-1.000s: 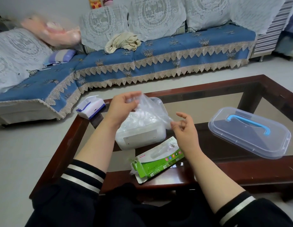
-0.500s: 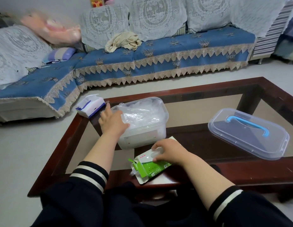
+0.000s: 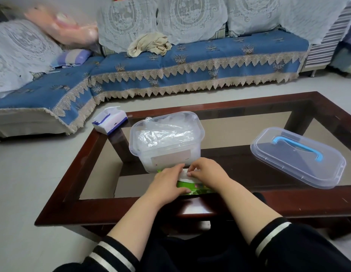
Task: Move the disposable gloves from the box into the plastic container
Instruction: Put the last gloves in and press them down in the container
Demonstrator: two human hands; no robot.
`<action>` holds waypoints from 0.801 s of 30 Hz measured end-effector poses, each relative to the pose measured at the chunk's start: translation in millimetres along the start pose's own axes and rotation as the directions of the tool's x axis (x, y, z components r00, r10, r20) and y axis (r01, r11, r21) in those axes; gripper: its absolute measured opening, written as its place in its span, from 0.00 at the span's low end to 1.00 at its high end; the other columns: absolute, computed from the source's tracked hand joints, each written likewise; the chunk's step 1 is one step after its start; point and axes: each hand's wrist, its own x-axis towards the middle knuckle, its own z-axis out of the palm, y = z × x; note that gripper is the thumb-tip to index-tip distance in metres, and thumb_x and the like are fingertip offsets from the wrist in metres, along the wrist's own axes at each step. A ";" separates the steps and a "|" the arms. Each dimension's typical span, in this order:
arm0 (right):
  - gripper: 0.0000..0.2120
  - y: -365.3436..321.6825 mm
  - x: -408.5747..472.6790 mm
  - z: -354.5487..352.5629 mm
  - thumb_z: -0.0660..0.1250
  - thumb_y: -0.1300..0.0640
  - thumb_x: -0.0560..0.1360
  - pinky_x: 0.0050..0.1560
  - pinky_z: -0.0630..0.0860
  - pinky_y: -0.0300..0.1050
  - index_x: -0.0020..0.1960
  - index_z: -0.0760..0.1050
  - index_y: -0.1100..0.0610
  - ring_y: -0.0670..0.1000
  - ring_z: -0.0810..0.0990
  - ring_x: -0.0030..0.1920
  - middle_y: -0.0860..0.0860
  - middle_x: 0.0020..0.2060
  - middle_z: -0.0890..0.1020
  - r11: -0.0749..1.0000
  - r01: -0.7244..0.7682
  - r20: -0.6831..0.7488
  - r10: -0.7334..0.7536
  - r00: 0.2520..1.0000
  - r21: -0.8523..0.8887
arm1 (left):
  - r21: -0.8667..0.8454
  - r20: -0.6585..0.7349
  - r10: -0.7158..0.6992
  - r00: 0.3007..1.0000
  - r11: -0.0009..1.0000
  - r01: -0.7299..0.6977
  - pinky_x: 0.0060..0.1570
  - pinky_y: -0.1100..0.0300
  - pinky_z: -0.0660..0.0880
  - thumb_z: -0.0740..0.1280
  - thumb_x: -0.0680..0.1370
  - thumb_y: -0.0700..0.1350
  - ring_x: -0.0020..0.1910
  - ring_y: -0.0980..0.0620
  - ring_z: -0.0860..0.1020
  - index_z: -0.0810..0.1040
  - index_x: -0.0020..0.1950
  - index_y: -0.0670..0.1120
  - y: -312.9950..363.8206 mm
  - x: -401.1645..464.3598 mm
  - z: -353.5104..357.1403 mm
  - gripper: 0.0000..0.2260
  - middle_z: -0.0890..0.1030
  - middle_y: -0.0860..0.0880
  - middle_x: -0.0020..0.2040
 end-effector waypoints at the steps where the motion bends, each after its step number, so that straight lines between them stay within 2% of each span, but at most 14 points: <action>1: 0.03 -1.6 -0.5 -0.6 0.71 0.51 0.72 0.55 0.73 0.48 0.43 0.81 0.49 0.49 0.77 0.53 0.47 0.47 0.80 1.000 0.004 -0.015 -0.004 1.000 0.024 | 0.001 -0.008 -0.007 1.000 1.000 0.007 0.67 0.54 0.64 0.74 0.70 0.54 0.68 0.51 0.68 0.63 0.74 0.55 -2.5 1.2 1.8 0.35 0.73 0.53 0.68; 4: 0.04 -4.8 -2.1 -1.1 0.70 0.53 0.73 0.55 0.73 0.50 0.44 0.82 0.52 0.49 0.77 0.52 0.48 0.46 0.80 0.993 0.056 -0.069 -0.049 0.996 0.104 | -0.044 -0.053 -0.025 0.998 0.999 0.023 0.66 0.54 0.65 0.76 0.69 0.50 0.66 0.52 0.69 0.65 0.72 0.56 -7.3 4.3 4.2 0.34 0.74 0.55 0.65; 5: 0.04 -5.8 -2.8 -0.8 0.70 0.53 0.73 0.54 0.73 0.49 0.44 0.81 0.53 0.49 0.77 0.51 0.48 0.45 0.80 0.987 0.080 -0.101 -0.067 0.993 0.137 | -0.061 -0.050 -0.039 0.998 0.998 0.036 0.65 0.54 0.65 0.76 0.69 0.50 0.65 0.52 0.69 0.66 0.72 0.57 -8.0 5.0 4.3 0.34 0.74 0.56 0.64; 7: 0.02 -9.6 -5.9 -1.8 0.69 0.56 0.75 0.51 0.72 0.39 0.44 0.79 0.54 0.45 0.77 0.48 0.46 0.43 0.79 0.958 0.141 -0.214 -0.088 0.973 0.249 | -0.084 -0.038 -0.054 0.998 0.995 0.051 0.65 0.55 0.65 0.76 0.69 0.49 0.65 0.52 0.69 0.66 0.71 0.57 -9.8 6.6 5.7 0.34 0.73 0.56 0.64; 9: 0.05 -15.4 -12.2 -5.0 0.66 0.61 0.77 0.45 0.68 0.30 0.44 0.75 0.52 0.38 0.75 0.44 0.44 0.41 0.77 0.900 0.229 -0.387 -0.074 0.919 0.372 | -0.084 -0.026 -0.062 0.998 0.995 0.060 0.65 0.55 0.66 0.76 0.68 0.50 0.65 0.51 0.69 0.65 0.72 0.56 -11.9 8.1 7.9 0.35 0.73 0.55 0.65; 11: 0.07 -19.1 -18.1 -10.2 0.61 0.63 0.79 0.43 0.67 0.27 0.47 0.71 0.52 0.35 0.74 0.42 0.46 0.42 0.75 0.837 0.304 -0.548 -0.006 0.837 0.455 | -0.066 -0.015 -0.062 0.998 0.996 0.061 0.64 0.53 0.67 0.76 0.68 0.50 0.65 0.49 0.70 0.66 0.71 0.56 -15.0 9.7 10.1 0.34 0.74 0.54 0.65; 13: 0.06 -20.4 -22.1 -15.0 0.57 0.63 0.81 0.43 0.67 0.27 0.48 0.68 0.53 0.37 0.73 0.42 0.47 0.42 0.74 0.797 0.327 -0.623 0.078 0.778 0.508 | -0.087 -0.021 -0.042 0.999 0.995 0.040 0.62 0.54 0.69 0.74 0.70 0.49 0.63 0.49 0.71 0.69 0.68 0.53 -15.3 9.1 10.1 0.28 0.76 0.55 0.61; 15: 0.04 -19.0 -22.6 -17.4 0.56 0.61 0.82 0.42 0.67 0.26 0.50 0.67 0.55 0.38 0.73 0.40 0.45 0.41 0.75 0.775 0.316 -0.639 0.143 0.755 0.547 | -0.215 -0.116 -0.011 0.993 0.977 -0.014 0.60 0.57 0.70 0.69 0.76 0.46 0.61 0.52 0.75 0.73 0.62 0.51 -10.1 7.5 5.7 0.15 0.78 0.56 0.56; 17: 0.04 -18.6 -22.3 -18.0 0.55 0.61 0.82 0.40 0.67 0.26 0.50 0.67 0.55 0.35 0.73 0.38 0.44 0.39 0.74 0.767 0.311 -0.634 0.157 0.757 0.561 | -0.517 -0.199 -0.088 0.976 0.856 -0.028 0.60 0.62 0.72 0.61 0.82 0.47 0.58 0.55 0.78 0.76 0.58 0.50 3.4 3.8 -5.4 0.08 0.81 0.57 0.53; 19: 0.04 -19.1 -22.9 -18.2 0.56 0.61 0.82 0.39 0.67 0.26 0.49 0.66 0.55 0.34 0.73 0.37 0.43 0.38 0.74 0.768 0.303 -0.620 0.151 0.770 0.564 | -0.815 -0.149 -0.142 0.979 0.578 -0.040 0.61 0.61 0.74 0.53 0.82 0.57 0.54 0.54 0.80 0.77 0.55 0.49 18.7 -0.4 -17.0 0.17 0.83 0.53 0.50; 20: 0.04 -19.2 -23.2 -17.9 0.56 0.61 0.82 0.38 0.67 0.25 0.49 0.66 0.54 0.34 0.73 0.37 0.43 0.38 0.75 0.770 0.297 -0.610 0.147 0.778 0.565 | -0.883 -0.113 -0.120 0.986 0.468 -0.044 0.60 0.60 0.75 0.51 0.78 0.65 0.53 0.53 0.81 0.77 0.56 0.48 21.7 -1.0 -20.4 0.25 0.84 0.50 0.49; 22: 0.04 -19.7 -23.5 -17.7 0.56 0.61 0.82 0.38 0.67 0.25 0.49 0.67 0.54 0.35 0.74 0.37 0.42 0.38 0.75 0.768 0.285 -0.588 0.143 0.796 0.573 | -0.898 -0.088 -0.070 0.994 0.437 -0.049 0.56 0.62 0.77 0.53 0.69 0.75 0.54 0.54 0.81 0.74 0.60 0.51 27.7 -2.5 -25.2 0.34 0.85 0.48 0.49; 23: 0.06 -20.1 -23.5 -17.6 0.57 0.61 0.82 0.37 0.67 0.25 0.48 0.67 0.52 0.36 0.74 0.37 0.42 0.38 0.75 0.769 0.279 -0.578 0.141 0.803 0.576 | -0.879 -0.104 -0.056 0.993 0.472 -0.066 0.53 0.63 0.76 0.57 0.69 0.73 0.54 0.56 0.81 0.72 0.63 0.53 31.8 -4.0 -27.5 0.32 0.85 0.48 0.49; 24: 0.08 -20.4 -22.9 -17.5 0.57 0.61 0.82 0.37 0.67 0.26 0.46 0.66 0.50 0.38 0.74 0.37 0.42 0.38 0.75 0.770 0.276 -0.573 0.138 0.808 0.576 | -0.852 -0.135 -0.065 0.989 0.517 -0.082 0.51 0.65 0.76 0.62 0.72 0.67 0.52 0.57 0.82 0.70 0.64 0.54 36.3 -3.1 -30.1 0.26 0.85 0.50 0.48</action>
